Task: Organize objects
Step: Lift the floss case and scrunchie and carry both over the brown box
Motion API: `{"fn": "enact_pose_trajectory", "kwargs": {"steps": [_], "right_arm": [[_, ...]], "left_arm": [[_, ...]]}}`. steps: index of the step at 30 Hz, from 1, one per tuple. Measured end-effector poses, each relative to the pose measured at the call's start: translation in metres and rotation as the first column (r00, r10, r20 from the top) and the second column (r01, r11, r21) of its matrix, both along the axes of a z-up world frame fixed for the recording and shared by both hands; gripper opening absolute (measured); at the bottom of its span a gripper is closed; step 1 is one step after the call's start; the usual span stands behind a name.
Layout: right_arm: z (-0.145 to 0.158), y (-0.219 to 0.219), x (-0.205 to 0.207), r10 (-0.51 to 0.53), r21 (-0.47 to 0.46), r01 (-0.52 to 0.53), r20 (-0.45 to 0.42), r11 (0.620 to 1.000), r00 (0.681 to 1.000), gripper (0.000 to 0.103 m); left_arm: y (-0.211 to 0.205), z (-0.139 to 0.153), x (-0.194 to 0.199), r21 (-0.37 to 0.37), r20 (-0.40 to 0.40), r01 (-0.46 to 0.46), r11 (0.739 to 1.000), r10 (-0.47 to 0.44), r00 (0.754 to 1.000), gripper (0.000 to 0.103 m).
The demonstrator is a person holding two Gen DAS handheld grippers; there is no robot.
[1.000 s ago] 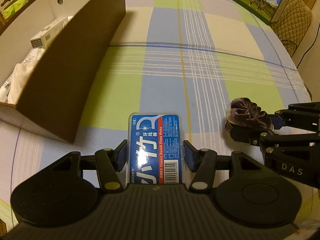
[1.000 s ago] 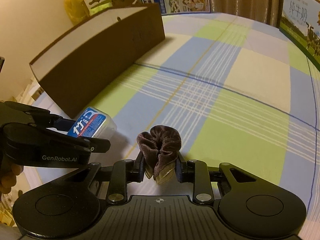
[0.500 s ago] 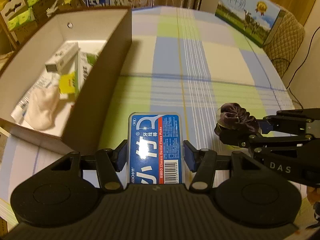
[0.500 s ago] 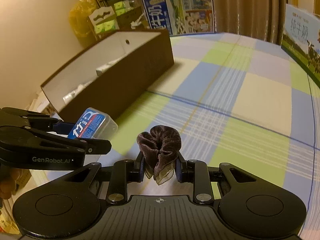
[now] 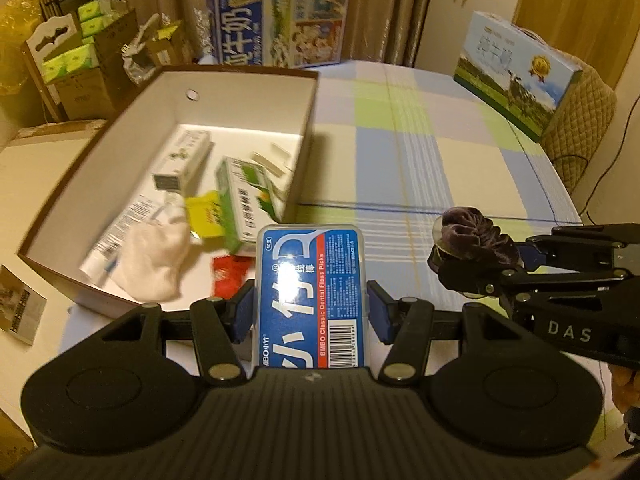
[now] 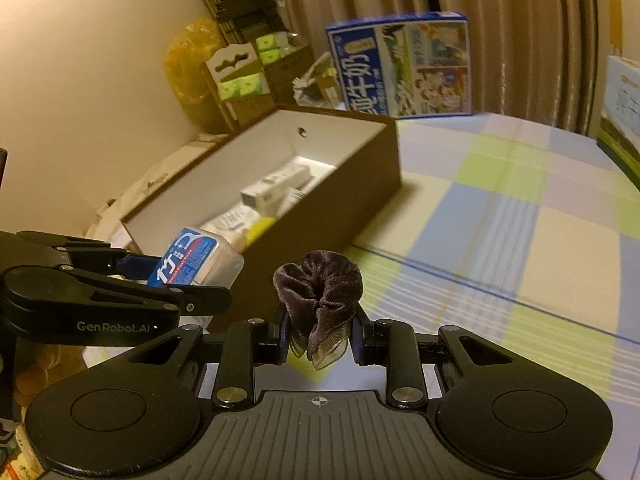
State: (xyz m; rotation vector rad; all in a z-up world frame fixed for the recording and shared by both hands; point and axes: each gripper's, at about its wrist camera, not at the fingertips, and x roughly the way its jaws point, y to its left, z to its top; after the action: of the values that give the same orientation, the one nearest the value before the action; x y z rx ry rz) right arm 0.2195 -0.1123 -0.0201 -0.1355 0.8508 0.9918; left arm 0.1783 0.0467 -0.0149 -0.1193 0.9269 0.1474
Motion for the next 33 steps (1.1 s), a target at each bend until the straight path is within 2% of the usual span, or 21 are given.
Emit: {"fn": "enact_pose_trajectory", "kwargs": {"steps": [7, 15, 23, 33], "right_arm": [[0.016, 0.042, -0.006, 0.032, 0.049, -0.033, 0.013, 0.998, 0.999, 0.026], [0.021, 0.092, 0.002, 0.038, 0.055, -0.040, 0.030, 0.998, 0.999, 0.026], [0.015, 0.129, 0.024, 0.005, 0.036, -0.006, 0.032, 0.999, 0.999, 0.026], [-0.001, 0.161, 0.061, -0.045, -0.021, 0.046, 0.044, 0.999, 0.998, 0.026]], "left_arm": [[0.035, 0.013, -0.005, 0.022, 0.021, -0.015, 1.000, 0.015, 1.000, 0.052], [0.076, 0.019, 0.004, 0.051, 0.033, -0.011, 0.999, 0.010, 0.999, 0.052], [0.114, 0.011, 0.032, 0.055, 0.019, -0.002, 0.998, 0.001, 1.000, 0.052], [0.143, 0.002, 0.081, 0.055, 0.011, 0.033, 0.998, -0.034, 0.999, 0.052]]}}
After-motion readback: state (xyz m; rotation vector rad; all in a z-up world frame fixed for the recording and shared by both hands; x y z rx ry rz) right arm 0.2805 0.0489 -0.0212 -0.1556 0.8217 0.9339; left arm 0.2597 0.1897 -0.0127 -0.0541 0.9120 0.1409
